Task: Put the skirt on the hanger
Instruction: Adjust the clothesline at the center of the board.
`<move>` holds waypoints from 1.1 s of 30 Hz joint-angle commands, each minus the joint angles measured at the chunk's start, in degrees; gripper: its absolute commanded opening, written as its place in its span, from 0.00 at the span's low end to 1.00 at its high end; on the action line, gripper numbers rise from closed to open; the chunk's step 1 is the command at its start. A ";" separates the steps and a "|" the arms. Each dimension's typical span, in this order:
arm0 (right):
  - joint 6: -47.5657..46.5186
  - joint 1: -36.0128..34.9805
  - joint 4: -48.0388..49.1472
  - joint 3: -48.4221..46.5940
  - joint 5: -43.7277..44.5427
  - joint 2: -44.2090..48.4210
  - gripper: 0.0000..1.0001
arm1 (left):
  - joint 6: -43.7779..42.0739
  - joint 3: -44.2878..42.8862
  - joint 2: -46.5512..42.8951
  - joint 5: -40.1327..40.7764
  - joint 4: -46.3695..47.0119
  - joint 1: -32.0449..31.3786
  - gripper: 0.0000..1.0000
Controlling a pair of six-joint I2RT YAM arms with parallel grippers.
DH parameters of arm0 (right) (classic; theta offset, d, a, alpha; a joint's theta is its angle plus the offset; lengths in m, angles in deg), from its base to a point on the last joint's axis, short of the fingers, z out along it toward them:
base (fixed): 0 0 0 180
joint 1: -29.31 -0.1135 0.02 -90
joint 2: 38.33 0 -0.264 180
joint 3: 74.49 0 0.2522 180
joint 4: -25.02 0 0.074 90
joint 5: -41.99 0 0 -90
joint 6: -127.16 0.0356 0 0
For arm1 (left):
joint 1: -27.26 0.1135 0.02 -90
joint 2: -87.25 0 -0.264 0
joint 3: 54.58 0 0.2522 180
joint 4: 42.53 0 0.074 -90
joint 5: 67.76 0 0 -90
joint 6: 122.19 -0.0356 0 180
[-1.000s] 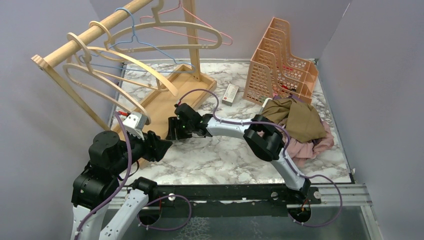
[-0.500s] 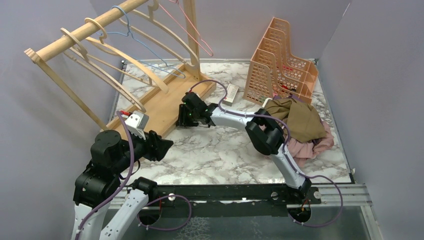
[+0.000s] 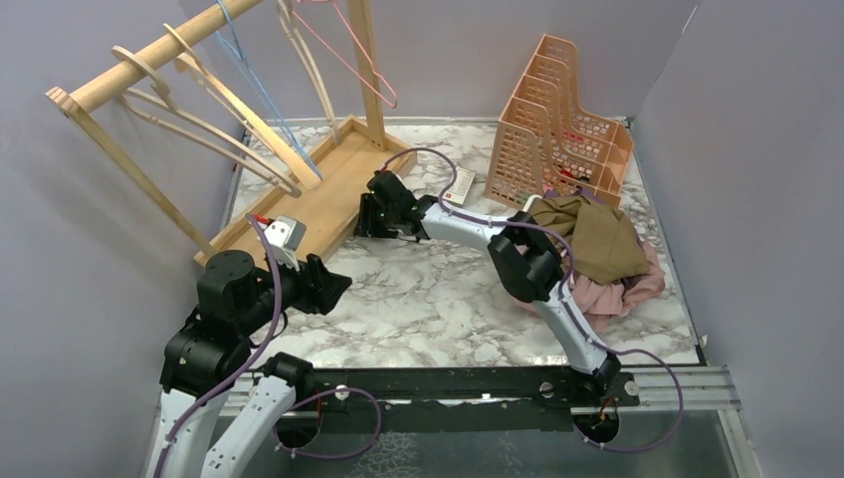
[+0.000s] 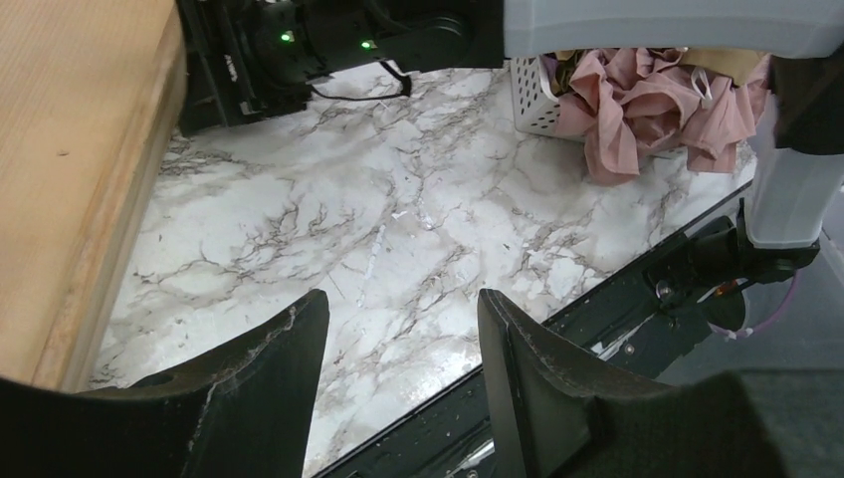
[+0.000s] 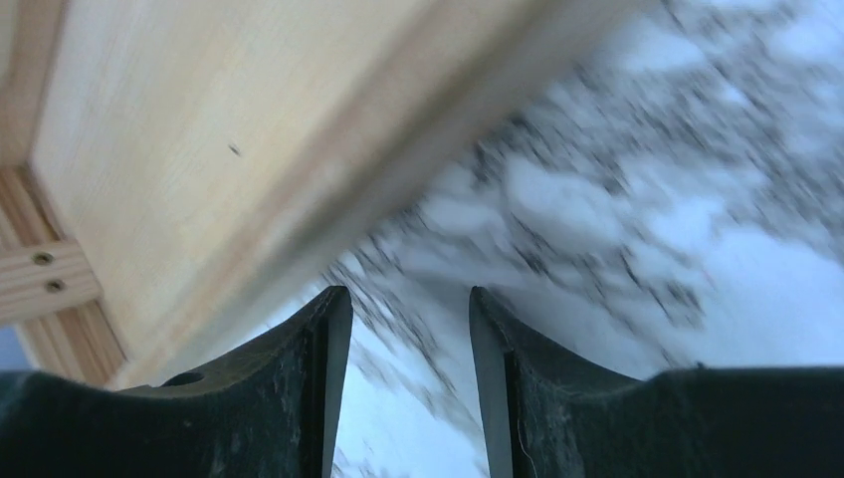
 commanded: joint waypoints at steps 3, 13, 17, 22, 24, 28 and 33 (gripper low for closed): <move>-3.63 0.30 2.23 16.97 4.11 17.22 0.53 | 1.58 2.58 -0.17 -1.76 6.33 -0.15 0.60; -13.24 1.94 -10.04 32.88 16.63 44.78 0.60 | 2.59 10.57 -0.61 -11.53 18.43 -0.13 0.61; -13.78 4.25 -21.76 31.90 26.86 52.85 0.68 | 2.57 13.21 0.13 -13.77 24.21 -0.15 0.60; -10.29 12.03 -37.87 28.59 35.92 58.74 0.80 | 2.99 14.74 2.94 -16.55 32.19 -0.17 0.60; -9.46 15.77 -42.91 27.97 38.38 59.98 0.84 | 3.95 15.68 3.96 -16.86 35.32 -0.44 0.60; -5.98 23.44 -50.19 29.40 43.96 61.72 0.87 | 6.71 17.47 7.15 -18.08 41.11 -1.44 0.60; -6.16 27.29 -48.10 34.78 49.35 65.01 0.88 | 13.71 20.42 9.47 -17.79 48.22 -2.12 0.59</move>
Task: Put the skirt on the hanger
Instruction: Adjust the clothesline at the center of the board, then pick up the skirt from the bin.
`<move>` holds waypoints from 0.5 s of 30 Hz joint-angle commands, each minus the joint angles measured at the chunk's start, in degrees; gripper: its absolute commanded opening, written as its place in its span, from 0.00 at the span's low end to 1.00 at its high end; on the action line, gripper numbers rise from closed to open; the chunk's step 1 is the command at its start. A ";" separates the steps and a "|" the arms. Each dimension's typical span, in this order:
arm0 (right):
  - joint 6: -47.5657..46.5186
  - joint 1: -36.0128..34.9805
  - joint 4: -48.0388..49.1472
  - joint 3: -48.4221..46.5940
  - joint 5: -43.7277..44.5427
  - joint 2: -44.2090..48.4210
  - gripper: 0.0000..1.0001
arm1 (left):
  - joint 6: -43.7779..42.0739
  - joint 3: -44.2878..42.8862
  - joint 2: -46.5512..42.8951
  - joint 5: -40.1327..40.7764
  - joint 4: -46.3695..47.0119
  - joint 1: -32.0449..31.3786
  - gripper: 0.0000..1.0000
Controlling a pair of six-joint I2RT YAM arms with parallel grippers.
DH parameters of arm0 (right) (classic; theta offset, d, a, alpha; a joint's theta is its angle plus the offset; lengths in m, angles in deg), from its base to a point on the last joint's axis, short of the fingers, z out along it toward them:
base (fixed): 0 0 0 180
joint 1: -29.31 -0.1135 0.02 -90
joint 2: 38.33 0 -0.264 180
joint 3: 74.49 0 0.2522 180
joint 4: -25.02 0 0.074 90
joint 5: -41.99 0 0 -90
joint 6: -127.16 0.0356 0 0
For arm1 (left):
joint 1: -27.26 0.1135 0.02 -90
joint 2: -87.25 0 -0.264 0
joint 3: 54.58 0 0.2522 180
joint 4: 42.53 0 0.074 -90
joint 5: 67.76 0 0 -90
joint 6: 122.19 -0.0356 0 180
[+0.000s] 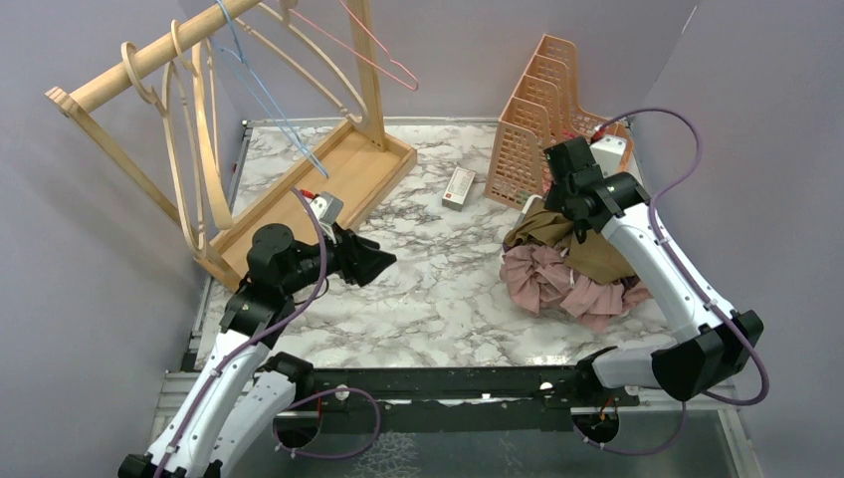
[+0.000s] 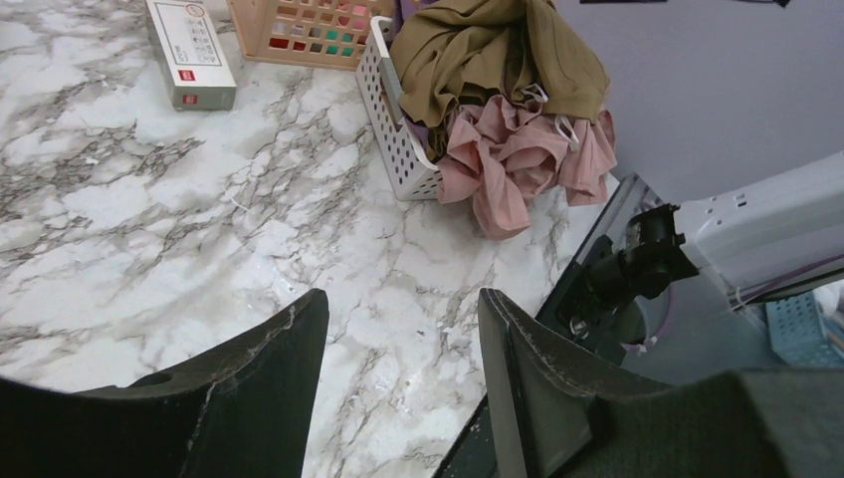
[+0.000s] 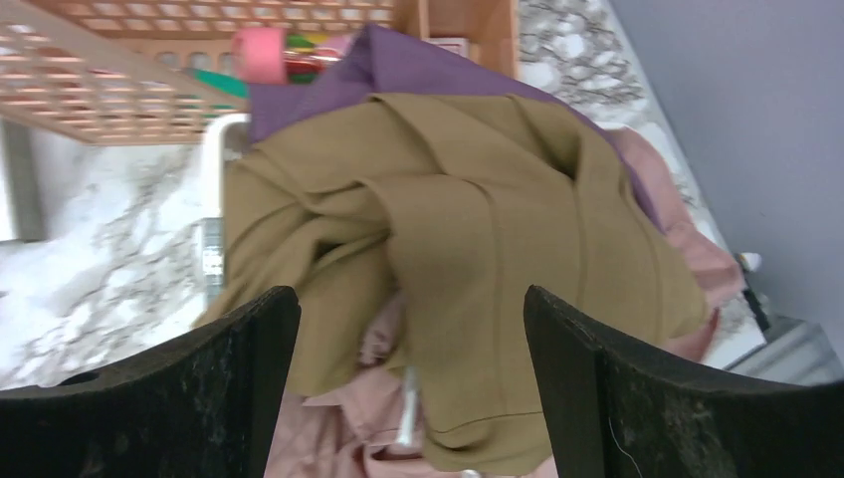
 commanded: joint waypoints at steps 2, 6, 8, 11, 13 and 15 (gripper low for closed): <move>0.29 4.05 -0.92 5.57 4.76 3.15 0.87 | 8.01 4.03 1.17 -1.82 12.53 -1.29 0.59; -0.37 6.07 1.45 8.98 1.14 2.08 0.79 | 7.96 4.59 2.59 -1.18 14.02 -2.27 0.59; -0.87 6.36 2.55 9.61 0.19 1.89 0.73 | 7.72 4.53 3.66 -0.81 14.16 -2.63 0.58; -1.58 6.70 3.23 8.73 1.49 2.21 0.45 | 7.34 4.52 4.86 0.72 14.41 -3.10 0.57; -1.75 6.82 2.44 6.05 4.03 2.24 0.16 | 6.64 3.95 5.57 1.91 14.56 -3.20 0.56; -2.26 6.83 1.18 1.68 7.33 2.03 0.04 | 5.86 2.87 6.45 3.20 14.56 -3.20 0.56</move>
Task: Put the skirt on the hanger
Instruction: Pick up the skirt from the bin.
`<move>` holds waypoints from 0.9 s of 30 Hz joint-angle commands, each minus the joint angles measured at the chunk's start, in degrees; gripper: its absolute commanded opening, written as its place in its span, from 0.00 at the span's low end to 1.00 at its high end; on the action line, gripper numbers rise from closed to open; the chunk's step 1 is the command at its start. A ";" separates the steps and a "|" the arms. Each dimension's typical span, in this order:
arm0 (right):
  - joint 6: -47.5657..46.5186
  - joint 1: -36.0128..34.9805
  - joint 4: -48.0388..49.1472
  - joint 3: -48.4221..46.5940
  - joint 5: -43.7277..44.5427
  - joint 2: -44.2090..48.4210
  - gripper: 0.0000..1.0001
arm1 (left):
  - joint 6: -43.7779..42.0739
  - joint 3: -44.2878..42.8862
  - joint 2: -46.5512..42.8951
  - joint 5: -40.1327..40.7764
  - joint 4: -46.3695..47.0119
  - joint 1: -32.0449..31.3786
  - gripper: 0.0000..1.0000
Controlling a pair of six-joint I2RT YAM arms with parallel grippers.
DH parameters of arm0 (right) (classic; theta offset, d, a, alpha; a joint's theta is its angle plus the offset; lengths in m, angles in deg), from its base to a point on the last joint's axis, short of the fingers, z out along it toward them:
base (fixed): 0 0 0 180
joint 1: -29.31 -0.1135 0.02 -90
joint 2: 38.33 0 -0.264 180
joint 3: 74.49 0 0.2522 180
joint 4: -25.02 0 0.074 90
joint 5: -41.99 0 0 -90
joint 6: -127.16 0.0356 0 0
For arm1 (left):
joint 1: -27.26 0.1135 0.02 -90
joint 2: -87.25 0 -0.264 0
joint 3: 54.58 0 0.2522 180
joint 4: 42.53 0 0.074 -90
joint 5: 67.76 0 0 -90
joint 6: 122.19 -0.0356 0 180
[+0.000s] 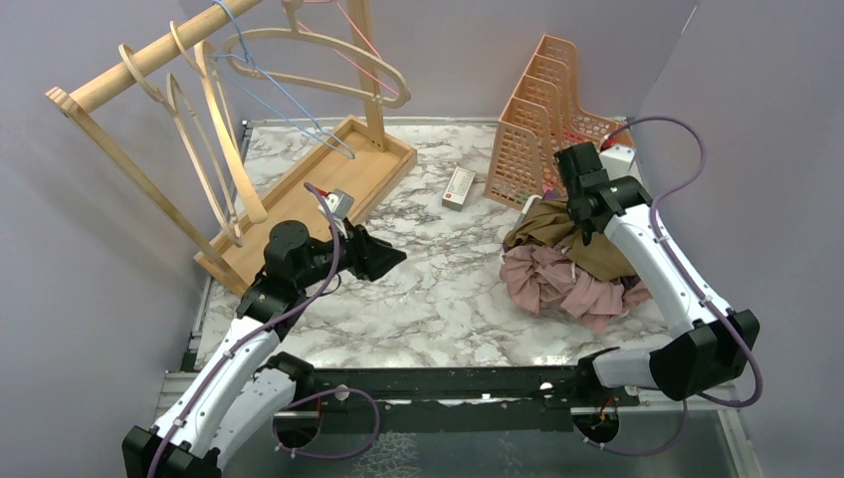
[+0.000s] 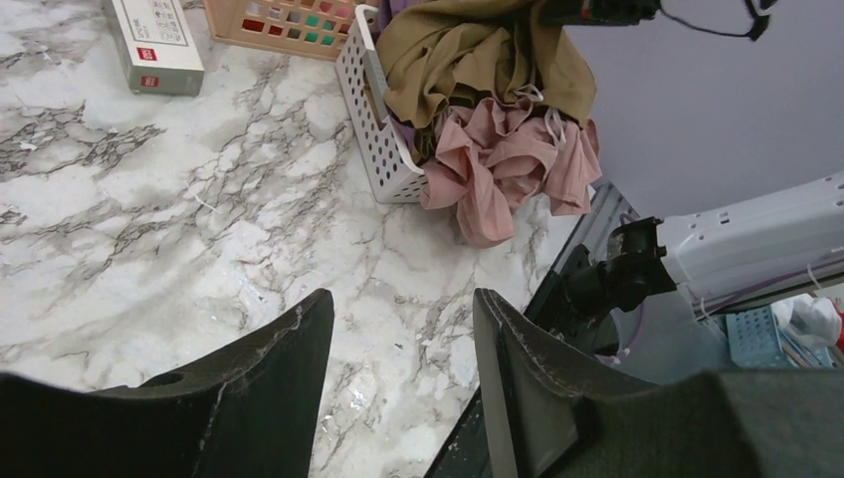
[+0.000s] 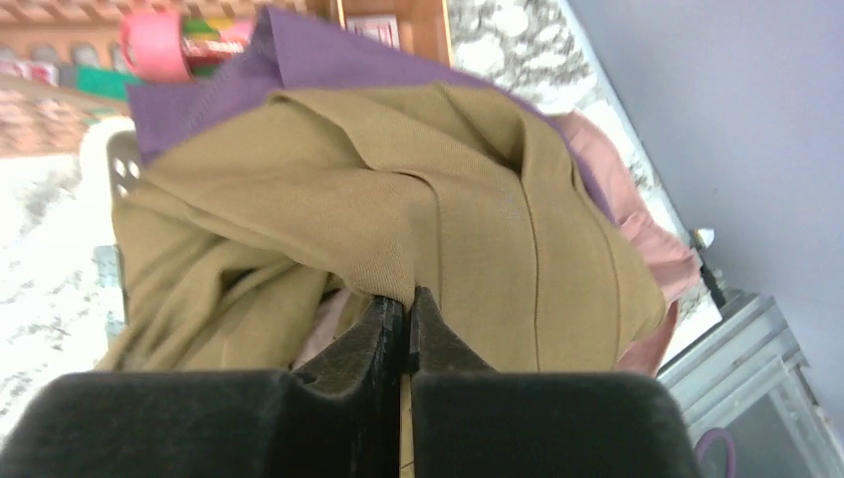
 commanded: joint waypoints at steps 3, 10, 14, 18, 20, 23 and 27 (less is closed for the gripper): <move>-3.16 0.40 -0.24 -15.52 10.94 -0.42 0.01 | -1.33 -3.82 2.94 4.42 2.83 -0.38 0.58; -20.72 0.40 12.72 -33.66 13.37 -0.76 0.01 | -1.35 -6.78 7.24 10.42 2.34 -0.40 0.67; -29.32 0.40 20.45 -43.32 11.33 -2.69 0.01 | -1.28 -8.38 9.08 14.85 0.75 -0.40 0.71; -35.58 0.40 27.05 -52.14 6.99 -6.44 0.01 | -1.12 -9.43 10.80 15.04 0.59 -0.39 0.72; -36.39 0.40 28.56 -56.68 3.40 -8.40 0.01 | -1.02 -9.98 11.59 15.16 0.23 -0.40 0.73; -36.00 0.40 29.97 -62.34 -2.57 -10.53 0.01 | -1.03 -10.79 12.17 17.25 -0.99 -0.38 0.73; -32.05 0.40 31.39 -65.54 -15.88 -10.37 0.01 | -1.13 -10.96 12.21 19.43 -2.19 -0.39 0.74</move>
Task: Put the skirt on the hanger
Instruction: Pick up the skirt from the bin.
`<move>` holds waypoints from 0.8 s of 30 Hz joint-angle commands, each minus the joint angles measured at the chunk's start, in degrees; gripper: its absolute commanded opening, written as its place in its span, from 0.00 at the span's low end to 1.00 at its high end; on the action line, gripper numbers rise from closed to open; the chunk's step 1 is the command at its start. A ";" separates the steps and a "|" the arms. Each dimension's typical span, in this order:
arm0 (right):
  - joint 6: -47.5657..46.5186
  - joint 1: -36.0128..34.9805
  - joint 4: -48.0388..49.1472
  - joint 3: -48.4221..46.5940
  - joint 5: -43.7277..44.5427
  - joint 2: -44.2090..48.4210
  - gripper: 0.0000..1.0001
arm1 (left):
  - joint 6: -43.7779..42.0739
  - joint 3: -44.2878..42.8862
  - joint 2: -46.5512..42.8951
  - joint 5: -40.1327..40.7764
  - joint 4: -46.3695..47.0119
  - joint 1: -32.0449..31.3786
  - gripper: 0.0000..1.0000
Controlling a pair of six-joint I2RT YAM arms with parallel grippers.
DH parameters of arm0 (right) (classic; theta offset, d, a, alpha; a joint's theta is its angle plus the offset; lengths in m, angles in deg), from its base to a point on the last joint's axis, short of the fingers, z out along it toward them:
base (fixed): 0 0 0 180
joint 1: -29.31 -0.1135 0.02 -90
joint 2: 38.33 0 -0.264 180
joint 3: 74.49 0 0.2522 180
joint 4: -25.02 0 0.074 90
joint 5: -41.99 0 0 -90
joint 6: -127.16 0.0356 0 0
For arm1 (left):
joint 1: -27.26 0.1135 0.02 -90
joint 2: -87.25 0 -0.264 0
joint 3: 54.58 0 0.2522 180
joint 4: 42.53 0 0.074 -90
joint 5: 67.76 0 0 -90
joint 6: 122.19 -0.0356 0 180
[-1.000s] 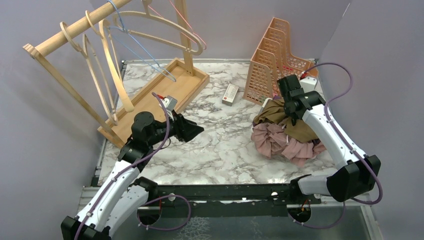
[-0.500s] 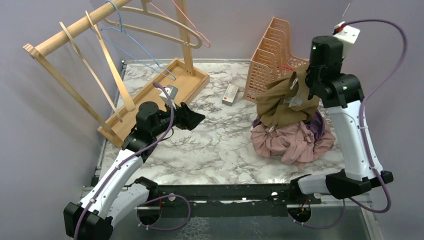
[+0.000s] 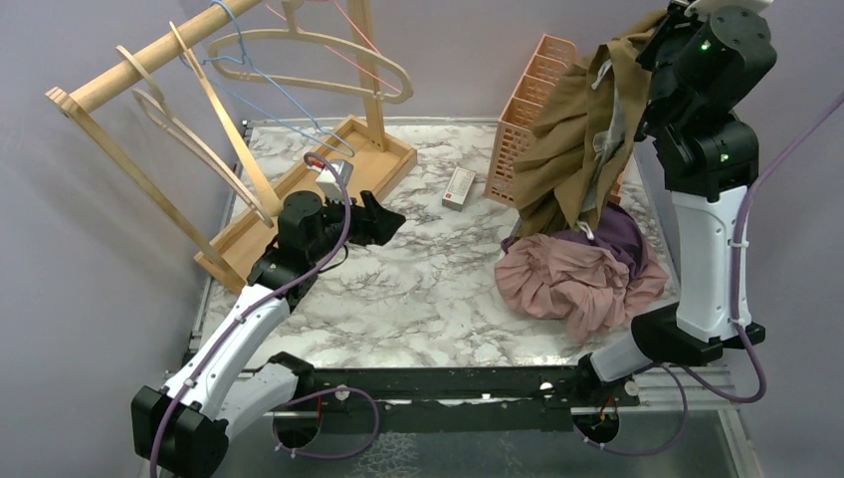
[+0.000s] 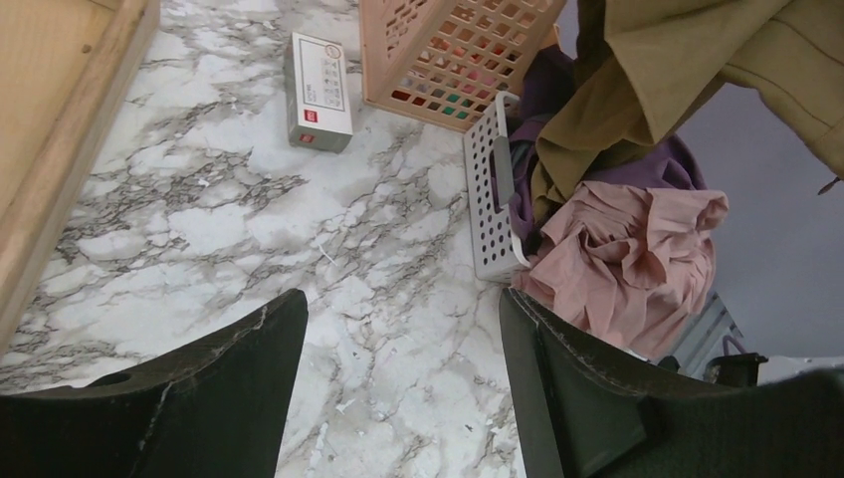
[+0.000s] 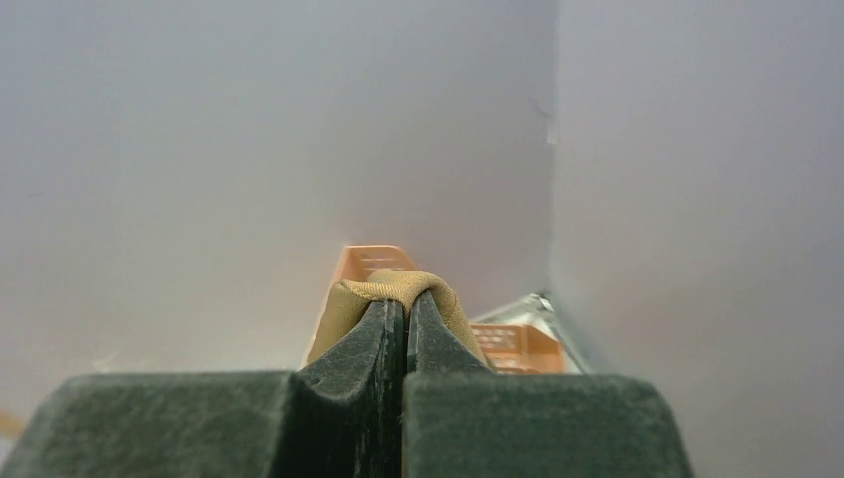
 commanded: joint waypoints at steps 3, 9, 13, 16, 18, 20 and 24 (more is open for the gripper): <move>5.48 0.38 10.37 -4.26 -23.88 2.36 0.01 | -0.39 -1.64 -0.26 3.77 -1.61 -0.16 0.74; 15.41 0.38 12.59 -3.78 -38.08 5.18 0.01 | 2.06 -0.36 -1.84 8.08 -1.85 -0.16 0.74; 19.99 0.38 14.88 -3.88 -44.47 6.41 0.01 | 2.19 0.22 -2.77 10.04 -2.02 -0.17 0.75; 23.33 0.38 15.99 -3.96 -48.25 6.75 0.01 | 2.45 -0.04 -3.36 12.84 -3.59 -0.16 0.75; 25.94 0.38 15.70 -4.00 -49.37 6.59 0.01 | 2.27 -0.39 -3.80 14.24 -4.85 -0.16 0.77; 28.31 0.38 14.93 -3.93 -50.16 5.71 0.01 | 1.65 -1.22 -3.72 14.75 -6.43 -0.18 0.80; 32.44 0.38 11.88 -2.12 -54.45 2.50 0.01 | 1.65 -1.39 -3.76 13.04 -7.61 -0.16 0.80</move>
